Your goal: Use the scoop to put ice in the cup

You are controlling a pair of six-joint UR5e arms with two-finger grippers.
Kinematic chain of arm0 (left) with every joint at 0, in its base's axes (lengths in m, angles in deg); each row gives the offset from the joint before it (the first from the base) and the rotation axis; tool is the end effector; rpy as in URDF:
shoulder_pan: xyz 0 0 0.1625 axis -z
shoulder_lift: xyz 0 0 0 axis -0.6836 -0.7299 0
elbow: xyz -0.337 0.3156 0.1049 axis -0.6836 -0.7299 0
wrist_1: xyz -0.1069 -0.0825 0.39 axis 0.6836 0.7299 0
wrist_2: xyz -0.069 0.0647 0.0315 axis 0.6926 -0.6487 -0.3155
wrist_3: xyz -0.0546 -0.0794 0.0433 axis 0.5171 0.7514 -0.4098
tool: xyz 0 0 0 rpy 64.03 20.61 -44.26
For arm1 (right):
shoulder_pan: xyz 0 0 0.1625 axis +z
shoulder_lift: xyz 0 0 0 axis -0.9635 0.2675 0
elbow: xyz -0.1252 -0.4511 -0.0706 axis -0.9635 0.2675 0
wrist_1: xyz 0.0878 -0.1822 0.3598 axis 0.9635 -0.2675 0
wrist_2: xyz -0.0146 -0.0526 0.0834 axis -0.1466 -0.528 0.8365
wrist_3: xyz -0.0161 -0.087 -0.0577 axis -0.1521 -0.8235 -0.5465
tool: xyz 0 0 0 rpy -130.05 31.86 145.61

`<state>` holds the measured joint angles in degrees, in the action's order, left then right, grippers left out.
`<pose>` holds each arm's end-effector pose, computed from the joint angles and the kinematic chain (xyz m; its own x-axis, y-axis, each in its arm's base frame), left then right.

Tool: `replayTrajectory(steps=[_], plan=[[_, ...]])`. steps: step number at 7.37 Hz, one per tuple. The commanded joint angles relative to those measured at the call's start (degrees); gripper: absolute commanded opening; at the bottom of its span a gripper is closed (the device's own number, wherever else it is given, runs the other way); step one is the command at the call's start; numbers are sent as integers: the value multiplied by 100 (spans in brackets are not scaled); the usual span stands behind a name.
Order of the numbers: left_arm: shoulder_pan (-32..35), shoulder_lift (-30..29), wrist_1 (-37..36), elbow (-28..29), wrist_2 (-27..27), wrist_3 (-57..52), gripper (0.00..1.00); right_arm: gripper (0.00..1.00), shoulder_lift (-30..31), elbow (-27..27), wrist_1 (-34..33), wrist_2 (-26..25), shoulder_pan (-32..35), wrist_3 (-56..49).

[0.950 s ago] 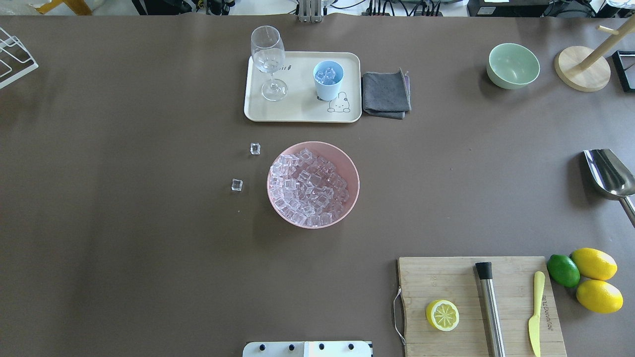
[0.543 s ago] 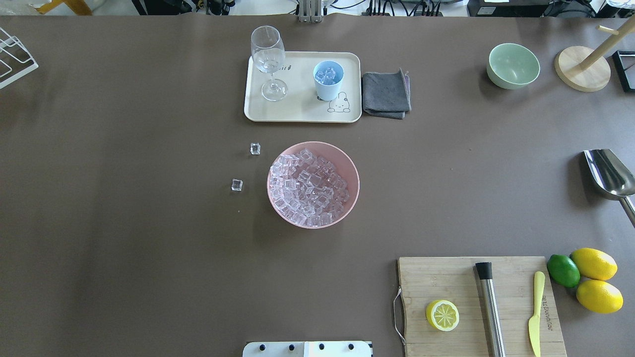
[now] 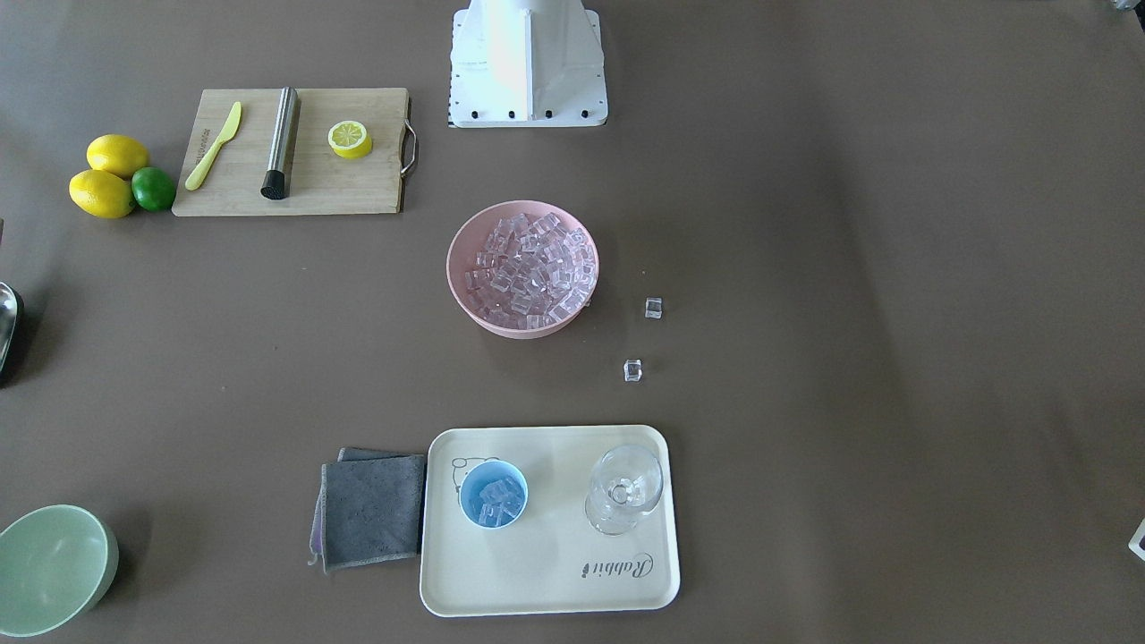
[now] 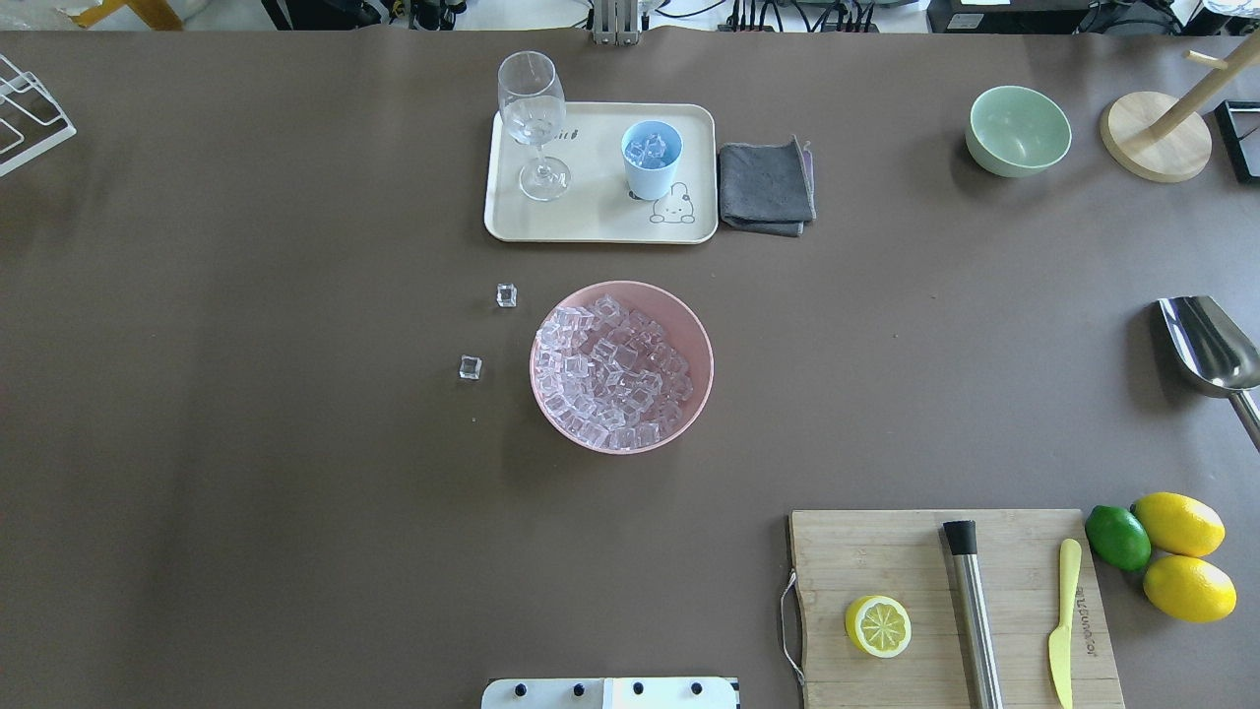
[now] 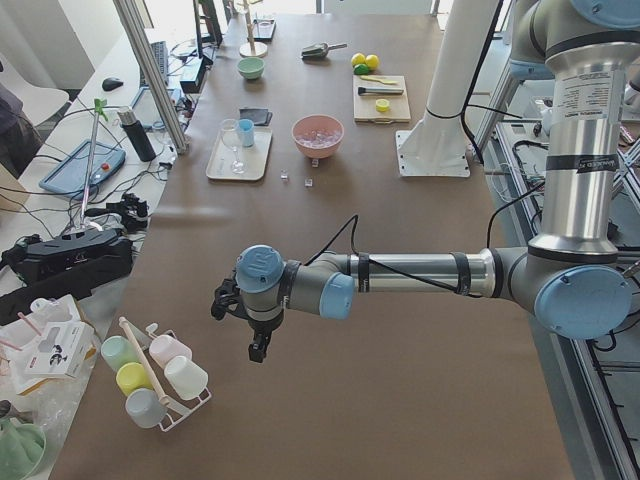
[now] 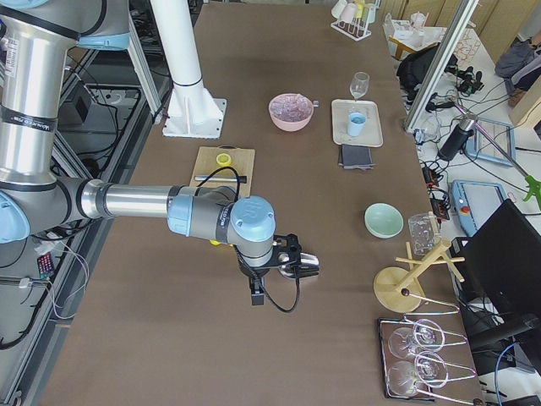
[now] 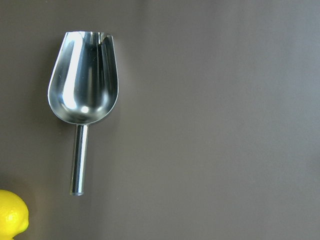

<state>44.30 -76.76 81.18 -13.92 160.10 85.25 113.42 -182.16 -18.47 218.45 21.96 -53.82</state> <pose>-0.0368 -0.5002 0.7093 0.7044 0.1958 -0.6823 -0.0725 0.9760 0.2053 0.1017 -0.3502 0.6974 0.7220 -0.1457 0.6764 0.1110 0.9893 0.0947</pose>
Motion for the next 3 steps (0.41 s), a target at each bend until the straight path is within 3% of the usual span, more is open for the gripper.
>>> replayTrajectory(steps=[1,3], plan=[[-6,9,0,-3,-4,0,99,100,10,84,-3,-75,68,240],[-6,9,0,-3,-4,0,99,100,10,76,6,-146,77,240]])
